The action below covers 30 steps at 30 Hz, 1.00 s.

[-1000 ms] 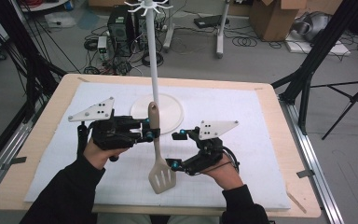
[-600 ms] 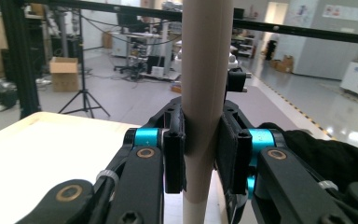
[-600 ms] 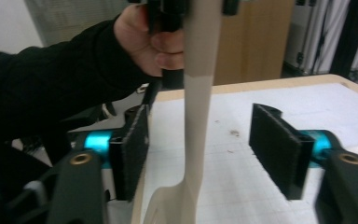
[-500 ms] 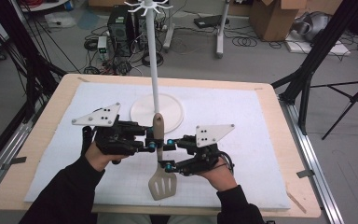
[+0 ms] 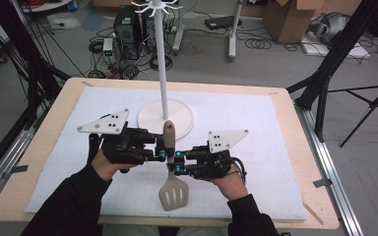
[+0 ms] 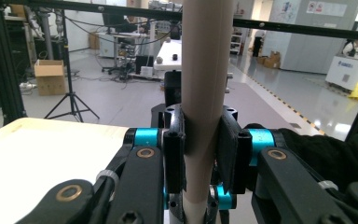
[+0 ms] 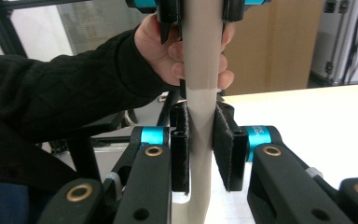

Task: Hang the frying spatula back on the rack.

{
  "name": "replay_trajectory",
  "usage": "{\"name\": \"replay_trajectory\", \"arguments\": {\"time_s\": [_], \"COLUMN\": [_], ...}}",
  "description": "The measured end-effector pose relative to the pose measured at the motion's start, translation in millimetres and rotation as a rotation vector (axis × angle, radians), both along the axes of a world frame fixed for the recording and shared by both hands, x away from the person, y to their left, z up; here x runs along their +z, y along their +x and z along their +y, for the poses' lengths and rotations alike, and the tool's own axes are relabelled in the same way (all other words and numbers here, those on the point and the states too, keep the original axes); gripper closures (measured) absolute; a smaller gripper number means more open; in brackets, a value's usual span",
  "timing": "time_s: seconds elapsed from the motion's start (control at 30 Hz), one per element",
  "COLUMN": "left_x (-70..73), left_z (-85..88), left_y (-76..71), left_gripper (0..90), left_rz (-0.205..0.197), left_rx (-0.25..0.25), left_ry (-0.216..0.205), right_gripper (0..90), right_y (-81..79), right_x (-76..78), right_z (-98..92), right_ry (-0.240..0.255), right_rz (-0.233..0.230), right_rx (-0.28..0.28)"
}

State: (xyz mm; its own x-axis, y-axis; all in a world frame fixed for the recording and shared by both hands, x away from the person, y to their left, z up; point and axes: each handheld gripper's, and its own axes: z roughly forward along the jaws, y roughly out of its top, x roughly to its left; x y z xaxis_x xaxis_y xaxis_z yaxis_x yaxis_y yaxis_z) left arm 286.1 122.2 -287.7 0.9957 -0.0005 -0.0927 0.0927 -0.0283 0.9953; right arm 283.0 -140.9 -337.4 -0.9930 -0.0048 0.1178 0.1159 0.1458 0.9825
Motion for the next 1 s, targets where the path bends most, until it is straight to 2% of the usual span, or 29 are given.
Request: {"name": "replay_trajectory", "arguments": {"time_s": [0.13,0.17,0.23,0.27,0.33,0.43,0.47,0.5,0.6,0.73,0.77,0.83,0.9,1.0], "left_x": [-0.3,-0.3,-1.4,-2.8,-10.7,-31.3,-36.6,-45.5,-66.4,-94.2,-102.1,-108.7,-110.5,-111.4], "left_z": [1.2,2.7,8.1,11.6,24.6,51.6,58.1,68.8,90.6,110.4,114.4,118.0,119.1,117.7], "left_y": [-1.0,-2.7,-5.6,-6.9,-11.3,-16.4,-17.8,-20.5,-27.3,-30.3,-29.3,-26.1,-24.1,-23.8], "left_gripper": [73.0,69.4,43.8,43.8,37.4,30.4,29.5,25.0,20.1,19.6,19.7,20.0,20.2,20.3], "left_rz": [-0.001,0.002,0.013,0.009,0.002,0.042,0.050,0.050,0.073,0.120,0.136,0.151,0.165,0.154], "left_rx": [0.040,0.079,0.147,0.161,0.214,0.310,0.324,0.336,0.419,0.472,0.487,0.508,0.514,0.518], "left_ry": [0.001,-0.012,-0.023,-0.022,-0.015,-0.016,-0.013,-0.004,0.014,0.020,0.037,0.060,0.044,0.055], "right_gripper": [78.3,78.4,78.4,78.4,78.4,78.4,78.4,78.4,78.4,78.3,78.4,78.4,78.3,78.4], "right_y": [-0.1,0.6,2.9,2.9,3.7,6.0,8.7,13.1,18.4,32.0,35.0,43.3,52.7,65.6], "right_x": [0.1,-0.1,-1.7,-1.7,-1.4,0.4,1.2,3.5,7.0,16.0,18.2,24.8,33.3,43.8], "right_z": [1.7,1.9,2.8,2.8,1.8,-0.1,-0.7,-1.2,-0.5,3.3,4.3,6.7,9.4,13.4], "right_ry": [-0.002,-0.009,-0.041,-0.041,-0.046,-0.051,-0.048,-0.046,-0.041,-0.052,-0.057,-0.059,-0.057,-0.068], "right_rz": [0.014,0.008,0.004,0.004,0.004,0.004,0.004,0.006,-0.001,0.001,-0.001,-0.005,-0.011,-0.003], "right_rx": [-0.014,-0.025,-0.059,-0.059,-0.075,-0.102,-0.114,-0.128,-0.134,-0.140,-0.141,-0.151,-0.165,-0.186]}}
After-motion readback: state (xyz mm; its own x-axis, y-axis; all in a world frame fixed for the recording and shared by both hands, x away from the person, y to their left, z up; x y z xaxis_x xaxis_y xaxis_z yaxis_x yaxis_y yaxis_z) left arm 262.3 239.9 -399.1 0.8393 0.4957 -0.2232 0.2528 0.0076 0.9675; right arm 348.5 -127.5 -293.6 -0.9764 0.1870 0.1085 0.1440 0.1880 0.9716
